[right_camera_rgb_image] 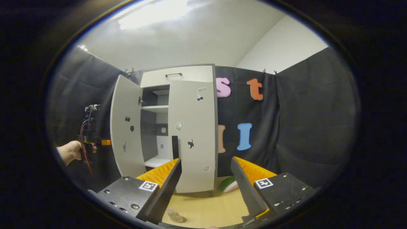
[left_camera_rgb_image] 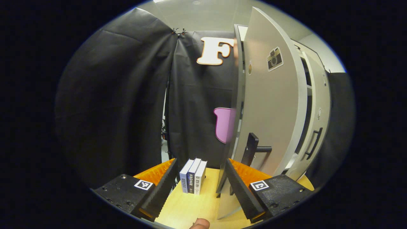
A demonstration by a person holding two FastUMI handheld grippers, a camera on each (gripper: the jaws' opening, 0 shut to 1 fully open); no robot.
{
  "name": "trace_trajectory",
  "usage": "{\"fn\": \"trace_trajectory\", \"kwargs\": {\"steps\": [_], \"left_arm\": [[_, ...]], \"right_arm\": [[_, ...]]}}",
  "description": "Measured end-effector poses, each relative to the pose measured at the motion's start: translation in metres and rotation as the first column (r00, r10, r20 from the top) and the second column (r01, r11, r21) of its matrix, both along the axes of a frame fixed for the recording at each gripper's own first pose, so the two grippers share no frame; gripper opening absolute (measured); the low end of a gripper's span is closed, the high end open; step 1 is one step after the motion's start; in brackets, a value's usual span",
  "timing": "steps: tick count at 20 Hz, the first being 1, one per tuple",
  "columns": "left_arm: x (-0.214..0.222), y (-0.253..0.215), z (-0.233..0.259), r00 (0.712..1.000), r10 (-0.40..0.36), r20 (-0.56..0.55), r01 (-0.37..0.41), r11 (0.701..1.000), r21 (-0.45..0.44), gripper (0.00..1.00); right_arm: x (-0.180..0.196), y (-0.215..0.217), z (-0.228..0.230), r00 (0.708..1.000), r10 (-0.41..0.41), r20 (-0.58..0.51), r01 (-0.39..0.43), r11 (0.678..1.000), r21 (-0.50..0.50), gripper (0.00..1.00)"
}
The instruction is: Grasp the bottle in the cabinet with the left hand and place it on the coaster, then close the right door with the right hand and the left door with the left hand.
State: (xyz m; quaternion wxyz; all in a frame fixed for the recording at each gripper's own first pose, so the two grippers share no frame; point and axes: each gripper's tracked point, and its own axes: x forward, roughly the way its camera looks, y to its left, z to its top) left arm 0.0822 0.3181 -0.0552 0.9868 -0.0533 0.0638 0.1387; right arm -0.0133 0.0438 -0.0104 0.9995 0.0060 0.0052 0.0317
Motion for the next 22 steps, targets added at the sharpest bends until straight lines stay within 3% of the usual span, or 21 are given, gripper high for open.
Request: {"fn": "trace_trajectory", "kwargs": {"steps": [1, 3, 5, 6, 7, 8, 9, 10, 12, 13, 16, 21, 22], "left_arm": [[0.001, -0.006, -0.001, 1.000, -0.011, 0.003, 0.011, 1.000, -0.010, 0.91], [0.004, -0.023, 0.000, 0.999, -0.047, 0.011, 0.047, 0.999, -0.011, 0.95], [0.008, -0.038, 0.000, 0.997, -0.076, 0.005, 0.076, 0.997, 0.001, 0.91], [0.010, -0.044, 0.001, 0.996, -0.087, 0.001, 0.087, 0.996, 0.015, 0.95], [0.011, -0.049, 0.002, 0.996, -0.094, 0.002, 0.094, 0.995, 0.026, 0.91], [0.013, -0.053, 0.002, 0.995, -0.095, 0.005, 0.095, 0.995, 0.021, 1.00], [0.014, -0.058, 0.000, 0.995, -0.100, 0.006, 0.100, 0.995, 0.014, 0.91], [0.015, -0.062, 0.000, 0.994, -0.106, 0.007, 0.106, 0.994, 0.010, 0.95], [0.019, -0.068, 0.001, 0.994, -0.109, 0.006, 0.109, 0.994, 0.017, 0.95], [0.022, -0.070, 0.002, 0.994, -0.108, 0.007, 0.108, 0.994, 0.025, 0.91], [0.027, -0.070, 0.002, 0.996, -0.092, 0.015, 0.092, 0.996, 0.024, 1.00], [0.034, -0.079, 0.000, 0.994, -0.106, 0.038, 0.108, 0.993, -0.043, 0.91], [0.035, -0.082, 0.001, 0.993, -0.110, 0.038, 0.111, 0.993, -0.040, 0.95]], "right_arm": [[0.001, -0.002, -0.001, 1.000, -0.005, -0.001, 0.005, 1.000, -0.004, 0.95], [-0.001, -0.002, -0.002, 1.000, -0.012, -0.004, 0.012, 1.000, -0.014, 0.95], [0.001, 0.000, -0.006, 1.000, -0.016, -0.012, 0.015, 1.000, -0.015, 0.95], [0.003, -0.001, -0.006, 1.000, -0.019, -0.016, 0.019, 1.000, -0.013, 0.95], [0.004, -0.004, -0.005, 1.000, -0.026, -0.016, 0.025, 1.000, -0.015, 0.95], [0.007, -0.009, -0.003, 0.999, -0.035, -0.014, 0.035, 0.999, -0.020, 0.95], [0.011, -0.017, -0.001, 0.999, -0.044, -0.010, 0.044, 0.999, -0.024, 0.95], [0.018, -0.022, -0.001, 0.999, -0.050, -0.009, 0.050, 0.998, -0.025, 0.95], [0.023, -0.027, -0.003, 0.998, -0.056, -0.010, 0.056, 0.998, -0.024, 0.95], [0.025, -0.030, -0.002, 0.998, -0.061, -0.009, 0.061, 0.998, -0.027, 0.95], [0.028, -0.031, 0.000, 0.999, -0.051, -0.005, 0.051, 0.998, -0.049, 0.95], [0.033, -0.044, 0.004, 0.998, -0.064, 0.005, 0.064, 0.997, -0.047, 0.95], [0.032, -0.047, 0.002, 0.998, -0.069, 0.001, 0.069, 0.997, -0.043, 0.95]]}}
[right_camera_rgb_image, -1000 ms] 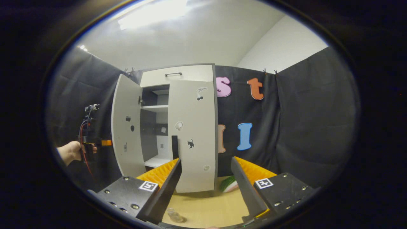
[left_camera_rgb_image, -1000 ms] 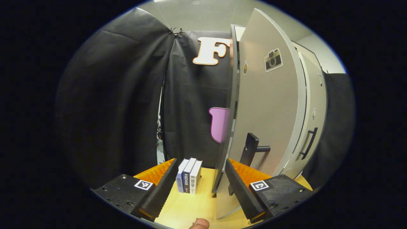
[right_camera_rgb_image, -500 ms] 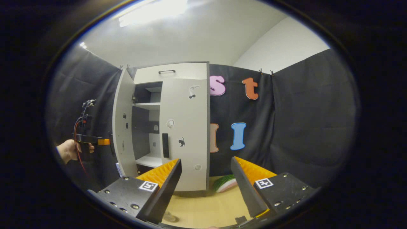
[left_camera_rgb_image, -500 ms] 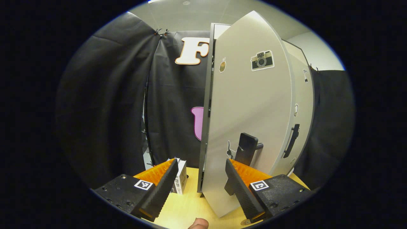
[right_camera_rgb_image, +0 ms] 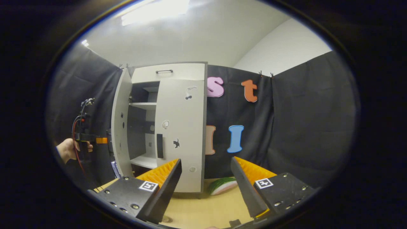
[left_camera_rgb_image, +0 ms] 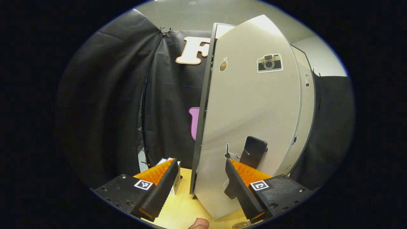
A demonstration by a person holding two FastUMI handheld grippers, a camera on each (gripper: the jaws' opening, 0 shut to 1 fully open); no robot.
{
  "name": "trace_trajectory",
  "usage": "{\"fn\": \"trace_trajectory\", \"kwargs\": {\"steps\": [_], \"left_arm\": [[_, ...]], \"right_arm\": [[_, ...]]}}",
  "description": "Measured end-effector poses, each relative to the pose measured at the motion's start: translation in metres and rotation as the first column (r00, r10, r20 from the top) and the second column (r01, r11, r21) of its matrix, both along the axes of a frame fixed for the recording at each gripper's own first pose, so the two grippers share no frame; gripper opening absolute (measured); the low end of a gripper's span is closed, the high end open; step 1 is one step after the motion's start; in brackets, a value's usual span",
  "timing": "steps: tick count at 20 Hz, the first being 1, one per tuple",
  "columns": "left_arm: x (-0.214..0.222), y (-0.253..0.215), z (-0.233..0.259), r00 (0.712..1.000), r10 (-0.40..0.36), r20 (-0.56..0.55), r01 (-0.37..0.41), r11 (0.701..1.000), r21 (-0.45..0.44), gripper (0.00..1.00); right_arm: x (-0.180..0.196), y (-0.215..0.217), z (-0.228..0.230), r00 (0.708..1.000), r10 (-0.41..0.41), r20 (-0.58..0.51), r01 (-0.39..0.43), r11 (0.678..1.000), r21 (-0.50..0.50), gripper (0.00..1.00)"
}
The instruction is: Grasp the bottle in the cabinet with the left hand and place it on the coaster, then close the right door with the right hand and the left door with the left hand.
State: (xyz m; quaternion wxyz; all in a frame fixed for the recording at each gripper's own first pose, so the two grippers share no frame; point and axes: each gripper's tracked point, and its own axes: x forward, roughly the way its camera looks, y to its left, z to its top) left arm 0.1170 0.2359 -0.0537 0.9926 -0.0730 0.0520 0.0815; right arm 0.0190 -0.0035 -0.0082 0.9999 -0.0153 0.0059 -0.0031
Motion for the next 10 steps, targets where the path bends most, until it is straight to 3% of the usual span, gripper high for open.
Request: {"fn": "trace_trajectory", "kwargs": {"steps": [1, 2, 5, 8, 10], "left_arm": [[0.002, -0.003, 0.001, 1.000, -0.001, 0.001, 0.001, 1.000, 0.011, 0.91], [0.004, -0.006, 0.002, 1.000, -0.001, -0.002, 0.001, 1.000, 0.023, 0.96], [0.011, -0.021, 0.002, 1.000, -0.011, -0.010, 0.011, 0.999, 0.037, 0.95], [0.020, -0.050, 0.006, 0.998, -0.062, -0.001, 0.062, 0.998, -0.006, 0.92], [0.021, -0.067, 0.009, 0.997, -0.081, 0.004, 0.082, 0.996, -0.033, 0.96]], "right_arm": [[-0.001, -0.002, 0.000, 1.000, -0.004, -0.001, 0.004, 1.000, 0.001, 0.95], [-0.002, -0.004, 0.002, 1.000, -0.006, -0.001, 0.006, 1.000, -0.001, 0.95], [-0.012, -0.012, 0.008, 1.000, -0.013, 0.008, 0.013, 1.000, -0.010, 0.95], [-0.030, -0.029, 0.004, 0.999, -0.040, 0.001, 0.040, 0.999, -0.014, 0.95], [-0.045, -0.041, -0.002, 0.998, -0.066, -0.010, 0.066, 0.997, -0.027, 0.95]]}}
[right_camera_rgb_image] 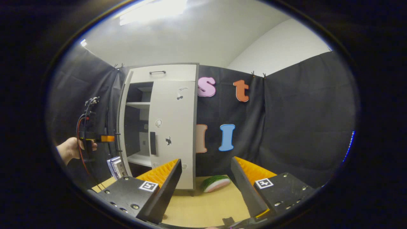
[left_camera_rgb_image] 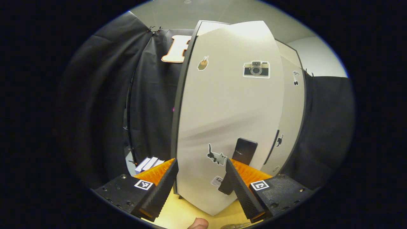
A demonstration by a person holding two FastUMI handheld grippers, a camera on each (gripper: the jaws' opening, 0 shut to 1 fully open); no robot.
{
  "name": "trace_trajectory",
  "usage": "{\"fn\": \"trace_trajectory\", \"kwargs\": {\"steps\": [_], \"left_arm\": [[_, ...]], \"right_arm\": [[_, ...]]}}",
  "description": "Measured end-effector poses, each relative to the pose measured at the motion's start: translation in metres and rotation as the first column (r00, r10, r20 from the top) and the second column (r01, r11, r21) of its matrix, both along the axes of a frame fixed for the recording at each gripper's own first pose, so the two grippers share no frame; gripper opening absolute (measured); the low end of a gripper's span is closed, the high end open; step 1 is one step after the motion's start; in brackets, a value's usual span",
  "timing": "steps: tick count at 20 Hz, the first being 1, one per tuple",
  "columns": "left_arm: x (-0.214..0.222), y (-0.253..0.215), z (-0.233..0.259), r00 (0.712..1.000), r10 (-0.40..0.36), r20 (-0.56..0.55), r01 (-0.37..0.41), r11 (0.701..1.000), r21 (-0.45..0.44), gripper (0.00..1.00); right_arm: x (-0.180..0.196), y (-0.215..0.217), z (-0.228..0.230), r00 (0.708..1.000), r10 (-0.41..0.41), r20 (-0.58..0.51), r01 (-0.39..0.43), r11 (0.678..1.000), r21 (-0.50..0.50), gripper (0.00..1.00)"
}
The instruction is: Grasp the bottle in the cabinet with the left hand and place it on the coaster, then close the right door with the right hand and the left door with the left hand.
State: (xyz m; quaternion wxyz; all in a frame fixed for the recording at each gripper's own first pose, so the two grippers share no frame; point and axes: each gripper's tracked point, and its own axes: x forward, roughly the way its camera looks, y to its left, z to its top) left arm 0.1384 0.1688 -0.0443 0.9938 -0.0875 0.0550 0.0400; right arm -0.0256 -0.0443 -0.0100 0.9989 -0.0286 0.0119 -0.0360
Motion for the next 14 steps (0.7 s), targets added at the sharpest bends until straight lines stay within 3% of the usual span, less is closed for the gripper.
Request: {"fn": "trace_trajectory", "kwargs": {"steps": [4, 7, 13, 14], "left_arm": [[-0.021, -0.030, 0.016, 1.000, -0.006, 0.027, 0.006, 1.000, 0.002, 0.96], [-0.049, -0.050, 0.022, 0.999, -0.024, 0.031, 0.023, 0.998, 0.052, 0.96], [-0.110, -0.063, 0.026, 0.999, 0.002, 0.048, -0.006, 0.995, 0.097, 0.93], [-0.119, -0.063, 0.026, 0.999, 0.008, 0.046, -0.013, 0.995, 0.103, 0.96]], "right_arm": [[-0.026, -0.009, -0.006, 1.000, -0.019, -0.006, 0.019, 1.000, -0.007, 0.95], [-0.041, -0.010, -0.011, 1.000, -0.014, -0.006, 0.014, 1.000, 0.013, 0.95], [-0.056, -0.002, -0.028, 1.000, 0.007, -0.015, -0.006, 1.000, 0.014, 0.95], [-0.056, 0.002, -0.030, 1.000, 0.013, -0.010, -0.013, 1.000, 0.017, 0.95]]}}
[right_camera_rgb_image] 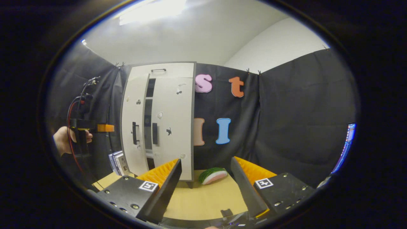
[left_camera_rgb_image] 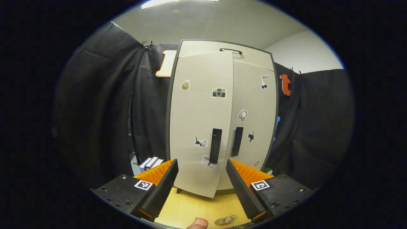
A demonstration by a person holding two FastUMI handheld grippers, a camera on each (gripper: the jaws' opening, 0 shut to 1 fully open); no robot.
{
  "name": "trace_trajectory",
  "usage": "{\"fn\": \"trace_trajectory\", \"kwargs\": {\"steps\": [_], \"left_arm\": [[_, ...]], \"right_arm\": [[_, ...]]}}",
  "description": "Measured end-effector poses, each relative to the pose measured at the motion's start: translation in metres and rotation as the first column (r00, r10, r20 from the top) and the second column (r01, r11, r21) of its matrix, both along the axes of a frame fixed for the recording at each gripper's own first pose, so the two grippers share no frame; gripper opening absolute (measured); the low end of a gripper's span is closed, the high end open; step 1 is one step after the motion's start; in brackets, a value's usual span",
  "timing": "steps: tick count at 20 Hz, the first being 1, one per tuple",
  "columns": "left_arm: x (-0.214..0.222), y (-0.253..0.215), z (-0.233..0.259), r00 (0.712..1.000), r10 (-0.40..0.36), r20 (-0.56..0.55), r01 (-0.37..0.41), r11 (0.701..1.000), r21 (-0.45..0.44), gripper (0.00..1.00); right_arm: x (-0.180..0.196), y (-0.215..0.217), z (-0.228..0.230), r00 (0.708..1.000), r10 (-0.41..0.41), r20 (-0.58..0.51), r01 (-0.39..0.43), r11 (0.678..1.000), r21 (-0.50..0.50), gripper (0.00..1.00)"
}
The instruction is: Grasp the bottle in the cabinet with the left hand and place it on the coaster, then close the right door with the right hand and the left door with the left hand.
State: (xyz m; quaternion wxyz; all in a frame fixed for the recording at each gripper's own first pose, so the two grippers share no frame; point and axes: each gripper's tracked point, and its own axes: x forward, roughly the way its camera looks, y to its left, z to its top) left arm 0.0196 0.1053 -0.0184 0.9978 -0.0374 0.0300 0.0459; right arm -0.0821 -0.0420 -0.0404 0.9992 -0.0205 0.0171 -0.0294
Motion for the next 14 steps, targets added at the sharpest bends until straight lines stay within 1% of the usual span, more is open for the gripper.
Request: {"fn": "trace_trajectory", "kwargs": {"steps": [3, 5, 6, 7, 8, 11, 13, 14], "left_arm": [[-0.021, -0.003, -0.002, 1.000, 0.008, -0.008, -0.008, 1.000, 0.012, 0.96], [-0.029, 0.000, -0.003, 1.000, 0.014, -0.005, -0.014, 1.000, 0.013, 0.96], [-0.030, 0.001, -0.004, 1.000, 0.017, -0.001, -0.017, 1.000, 0.005, 0.96], [-0.032, 0.000, -0.007, 1.000, 0.015, -0.006, -0.015, 1.000, -0.007, 0.94], [-0.034, 0.001, -0.011, 1.000, 0.020, -0.019, -0.020, 1.000, -0.016, 0.96], [-0.037, 0.010, -0.013, 0.999, 0.044, -0.007, -0.044, 0.999, -0.005, 0.97], [-0.037, 0.002, -0.016, 1.000, 0.023, 0.009, -0.023, 1.000, 0.011, 0.96], [-0.038, -0.003, -0.023, 1.000, 0.010, -0.005, -0.010, 1.000, 0.010, 0.93]], "right_arm": [[0.010, 0.020, -0.009, 0.999, 0.047, -0.008, -0.047, 0.998, 0.032, 0.95], [0.020, 0.028, -0.010, 0.998, 0.059, -0.017, -0.058, 0.998, 0.021, 0.95], [0.026, 0.038, -0.004, 0.996, 0.084, 0.000, -0.084, 0.996, 0.009, 0.95], [0.033, 0.048, 0.004, 0.995, 0.102, 0.017, -0.102, 0.995, 0.000, 0.95], [0.039, 0.054, 0.009, 0.993, 0.113, 0.032, -0.113, 0.994, -0.011, 0.95], [0.055, 0.076, 0.028, 0.979, 0.177, 0.106, -0.172, 0.984, -0.055, 0.95], [0.067, 0.083, 0.017, 0.980, 0.176, 0.089, -0.172, 0.984, -0.052, 0.95], [0.072, 0.084, 0.012, 0.982, 0.172, 0.075, -0.169, 0.985, -0.047, 0.95]]}}
